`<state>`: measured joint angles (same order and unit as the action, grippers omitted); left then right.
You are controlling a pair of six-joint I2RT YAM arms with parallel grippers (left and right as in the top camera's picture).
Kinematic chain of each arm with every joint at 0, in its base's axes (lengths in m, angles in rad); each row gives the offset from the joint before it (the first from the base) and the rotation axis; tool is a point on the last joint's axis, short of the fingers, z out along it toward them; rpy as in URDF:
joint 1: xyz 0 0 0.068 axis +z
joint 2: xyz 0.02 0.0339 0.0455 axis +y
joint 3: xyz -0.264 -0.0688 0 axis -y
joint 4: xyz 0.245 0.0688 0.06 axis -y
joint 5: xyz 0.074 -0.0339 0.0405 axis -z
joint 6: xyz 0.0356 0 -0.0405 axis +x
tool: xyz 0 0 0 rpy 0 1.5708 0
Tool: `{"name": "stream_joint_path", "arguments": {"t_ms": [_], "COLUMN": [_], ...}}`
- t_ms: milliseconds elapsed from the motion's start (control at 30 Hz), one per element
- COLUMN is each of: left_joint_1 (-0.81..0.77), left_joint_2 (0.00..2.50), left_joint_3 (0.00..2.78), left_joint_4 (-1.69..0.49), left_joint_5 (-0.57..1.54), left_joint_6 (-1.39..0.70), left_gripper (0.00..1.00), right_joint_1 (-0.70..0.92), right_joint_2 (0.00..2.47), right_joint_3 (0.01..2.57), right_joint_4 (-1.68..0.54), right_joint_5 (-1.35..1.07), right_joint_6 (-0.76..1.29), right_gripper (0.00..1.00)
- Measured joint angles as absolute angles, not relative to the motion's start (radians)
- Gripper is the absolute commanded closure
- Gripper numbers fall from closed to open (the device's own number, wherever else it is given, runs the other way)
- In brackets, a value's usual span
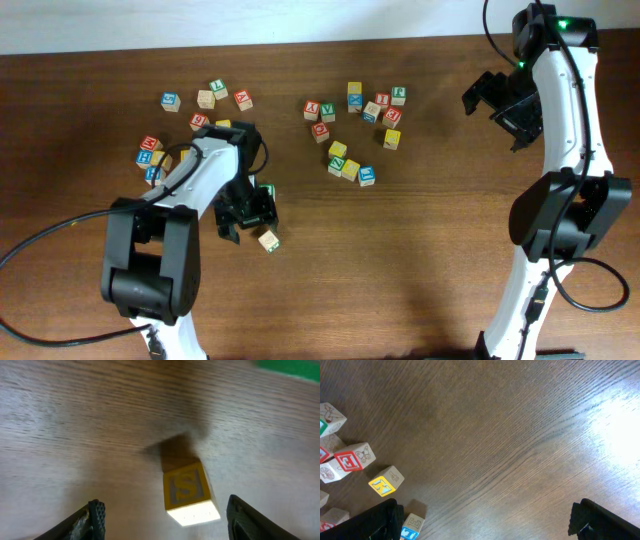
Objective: Spell out RSS
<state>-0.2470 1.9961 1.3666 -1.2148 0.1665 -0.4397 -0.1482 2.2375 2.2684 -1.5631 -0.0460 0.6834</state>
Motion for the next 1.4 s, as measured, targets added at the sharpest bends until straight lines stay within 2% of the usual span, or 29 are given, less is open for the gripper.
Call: {"name": "stream_joint_path", "arguments": {"t_ms": [300, 433, 467, 600, 867, 1167, 1233, 1333, 1400], "left_joint_1": [-0.307, -0.337, -0.342, -0.344, -0.344, -0.344, -0.344, -0.344, -0.344], "left_joint_2": [1.996, 1.996, 1.996, 1.996, 1.991, 1.989, 1.989, 1.989, 1.989], "left_joint_3": [1.272, 1.272, 1.271, 1.271, 1.272, 1.275, 1.276, 1.276, 1.276], "left_joint_4": [-1.075, -1.064, -1.064, -1.061, -1.045, -1.017, -1.021, -1.03, -1.043], "left_joint_5": [0.17, 0.189, 0.192, 0.184, 0.153, 0.145, 0.145, 0.145, 0.145], "left_joint_6": [-0.649, -0.689, -0.698, -0.704, -0.701, -0.599, -0.589, -0.574, -0.564], "left_gripper": [0.36, 0.48, 0.55, 0.62, 0.66, 0.76, 0.76, 0.68, 0.54], "right_joint_1": [-0.148, -0.148, -0.148, -0.148, -0.148, -0.148, -0.148, -0.148, -0.148], "right_joint_2": [2.238, 2.237, 2.238, 2.238, 2.238, 2.238, 2.238, 2.238, 2.238], "right_joint_3": [2.268, 2.268, 2.268, 2.268, 2.268, 2.268, 2.268, 2.268, 2.268], "right_joint_4": [-1.563, -1.563, -1.563, -1.563, -1.563, -1.563, -1.563, -1.563, -1.563], "right_joint_5": [-0.046, -0.046, -0.046, -0.046, -0.046, -0.046, -0.046, -0.046, -0.046], "right_joint_6": [0.684, 0.683, 0.683, 0.683, 0.683, 0.684, 0.684, 0.683, 0.683], "right_gripper": [0.02, 0.02, 0.02, 0.02, 0.02, 0.02, 0.02, 0.01, 0.02]}}
